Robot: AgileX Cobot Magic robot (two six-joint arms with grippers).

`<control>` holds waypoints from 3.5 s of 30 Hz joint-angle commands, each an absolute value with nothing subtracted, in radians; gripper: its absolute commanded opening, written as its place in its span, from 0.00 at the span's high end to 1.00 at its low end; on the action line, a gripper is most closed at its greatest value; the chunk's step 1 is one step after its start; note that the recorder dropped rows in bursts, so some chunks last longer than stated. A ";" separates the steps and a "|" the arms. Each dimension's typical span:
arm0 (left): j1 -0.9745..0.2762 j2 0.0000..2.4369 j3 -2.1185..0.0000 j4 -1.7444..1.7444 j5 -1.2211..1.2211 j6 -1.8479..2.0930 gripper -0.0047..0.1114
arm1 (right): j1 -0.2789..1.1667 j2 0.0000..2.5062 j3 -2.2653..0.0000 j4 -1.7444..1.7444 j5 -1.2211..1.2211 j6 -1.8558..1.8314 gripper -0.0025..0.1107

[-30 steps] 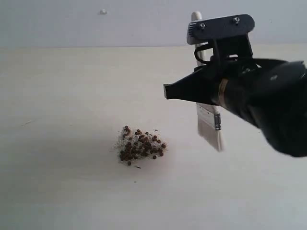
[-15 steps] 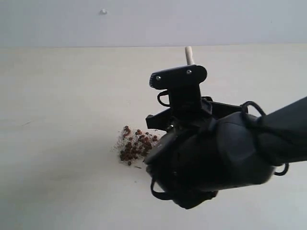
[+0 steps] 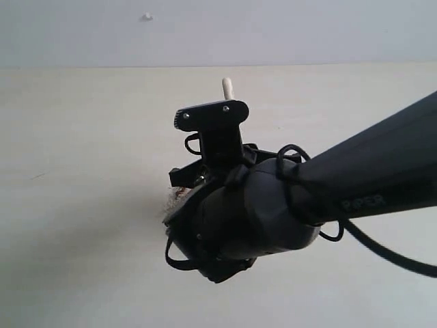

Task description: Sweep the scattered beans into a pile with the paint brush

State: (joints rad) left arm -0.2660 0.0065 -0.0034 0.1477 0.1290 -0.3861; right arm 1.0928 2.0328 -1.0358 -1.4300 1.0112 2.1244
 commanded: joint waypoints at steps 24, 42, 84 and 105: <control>-0.272 0.000 0.000 0.151 0.126 -0.393 0.96 | 1.182 1.950 -1.125 -1.588 1.118 1.756 0.98; -0.272 0.000 0.000 0.151 0.126 -0.393 0.96 | 1.007 2.060 -1.062 -1.744 0.808 2.030 0.98; -0.272 0.000 0.000 0.151 0.126 -0.393 0.96 | 0.951 1.546 -1.083 -1.204 0.804 1.104 0.98; -0.272 0.000 0.000 0.151 0.126 -0.393 0.96 | 0.361 1.688 -1.083 0.507 0.588 -0.056 0.98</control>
